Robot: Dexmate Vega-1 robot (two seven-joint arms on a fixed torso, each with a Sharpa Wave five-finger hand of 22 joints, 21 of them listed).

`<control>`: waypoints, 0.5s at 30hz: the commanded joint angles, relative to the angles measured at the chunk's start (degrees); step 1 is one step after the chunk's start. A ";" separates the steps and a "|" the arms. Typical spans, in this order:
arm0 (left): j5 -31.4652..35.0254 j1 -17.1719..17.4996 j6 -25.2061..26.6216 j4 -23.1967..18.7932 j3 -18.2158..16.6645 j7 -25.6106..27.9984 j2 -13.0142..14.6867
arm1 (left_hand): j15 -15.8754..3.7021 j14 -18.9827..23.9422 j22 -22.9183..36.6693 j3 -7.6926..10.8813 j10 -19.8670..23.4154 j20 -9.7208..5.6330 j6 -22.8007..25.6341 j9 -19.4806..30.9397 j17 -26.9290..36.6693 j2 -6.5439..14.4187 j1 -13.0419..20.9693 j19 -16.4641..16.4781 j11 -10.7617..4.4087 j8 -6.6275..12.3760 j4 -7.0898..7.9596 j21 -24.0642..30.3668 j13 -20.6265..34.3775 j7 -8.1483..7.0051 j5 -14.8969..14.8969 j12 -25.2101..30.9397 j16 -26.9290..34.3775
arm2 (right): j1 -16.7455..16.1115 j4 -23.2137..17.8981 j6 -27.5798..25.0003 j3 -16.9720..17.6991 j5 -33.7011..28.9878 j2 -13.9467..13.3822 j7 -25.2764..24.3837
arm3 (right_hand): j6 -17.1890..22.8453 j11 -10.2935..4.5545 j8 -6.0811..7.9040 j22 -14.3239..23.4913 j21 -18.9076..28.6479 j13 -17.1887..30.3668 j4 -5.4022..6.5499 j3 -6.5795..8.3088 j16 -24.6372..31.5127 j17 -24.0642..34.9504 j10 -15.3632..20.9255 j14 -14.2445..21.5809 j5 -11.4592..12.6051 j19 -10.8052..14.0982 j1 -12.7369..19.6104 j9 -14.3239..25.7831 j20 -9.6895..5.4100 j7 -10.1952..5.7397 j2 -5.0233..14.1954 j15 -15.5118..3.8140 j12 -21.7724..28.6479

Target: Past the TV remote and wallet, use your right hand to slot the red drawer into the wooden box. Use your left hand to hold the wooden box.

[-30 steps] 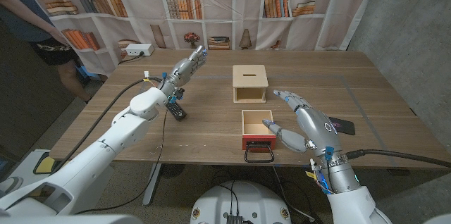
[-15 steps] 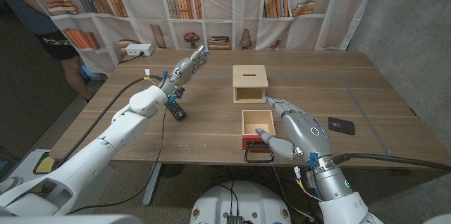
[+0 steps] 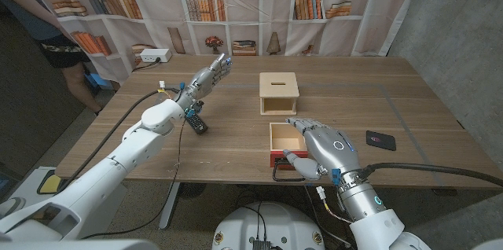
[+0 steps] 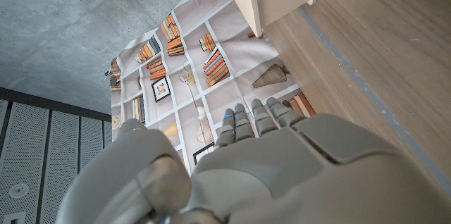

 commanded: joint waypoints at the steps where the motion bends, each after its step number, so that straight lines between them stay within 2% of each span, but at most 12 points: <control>1: -0.46 0.55 -0.80 0.82 -0.35 -0.71 0.05 | -0.30 0.46 0.34 -0.45 0.67 0.16 0.50 0.21 0.08 0.14 0.38 0.00 0.01 -0.33 0.05 -0.10 0.26 -0.11 -0.04 -0.07 -0.16 | 2.32 -0.64 -1.70 -2.24 -6.77 1.30 10.97 | 0.87 0.19 0.61 0.20 0.52 0.19 0.29 0.30 0.30 0.28 1.43 1.03 -0.09 1.14 0.95 0.23 -5.74 0.11 0.03 -5.41 0.51; 6: -0.34 0.79 -0.86 0.48 -0.40 -0.69 0.27 | -0.30 0.47 0.34 -0.51 0.76 0.22 0.51 0.22 0.08 0.18 0.42 -0.05 -0.08 -0.36 0.04 -0.12 0.27 -0.10 -0.05 -0.07 -0.17 | 3.12 0.01 -1.77 -3.09 -9.10 1.91 13.52 | 0.80 0.07 0.50 0.19 0.48 0.18 0.31 0.34 0.31 0.29 1.84 1.44 -0.15 1.26 1.19 0.23 -5.83 0.34 0.08 -5.28 0.56; 10: -0.24 0.85 -0.75 0.21 -0.38 -0.77 0.52 | -0.31 0.50 0.35 -0.56 0.78 0.28 0.54 0.22 0.08 0.21 0.45 -0.07 -0.13 -0.38 0.03 -0.13 0.27 -0.10 -0.07 -0.08 -0.17 | 3.78 0.46 -1.48 -3.27 -8.75 2.11 14.28 | 0.54 -0.39 0.26 0.17 -0.24 0.17 0.17 0.44 -0.29 0.23 1.69 0.59 -0.23 -0.19 1.87 0.24 -5.67 0.20 0.06 -5.21 0.31; 15: -0.38 1.07 -0.70 0.06 -0.50 -0.73 0.65 | -0.35 0.52 0.35 -0.65 0.84 0.31 0.57 0.22 0.08 0.26 0.48 -0.09 -0.19 -0.40 0.03 -0.13 0.28 -0.09 -0.09 -0.10 -0.18 | 4.94 0.81 -0.87 -3.11 -6.84 2.07 15.74 | 1.12 -0.52 0.28 0.08 -1.67 0.16 0.52 0.13 -0.78 0.21 2.11 -0.13 -0.41 -3.01 1.79 0.27 -3.79 -0.38 -0.21 -5.10 0.17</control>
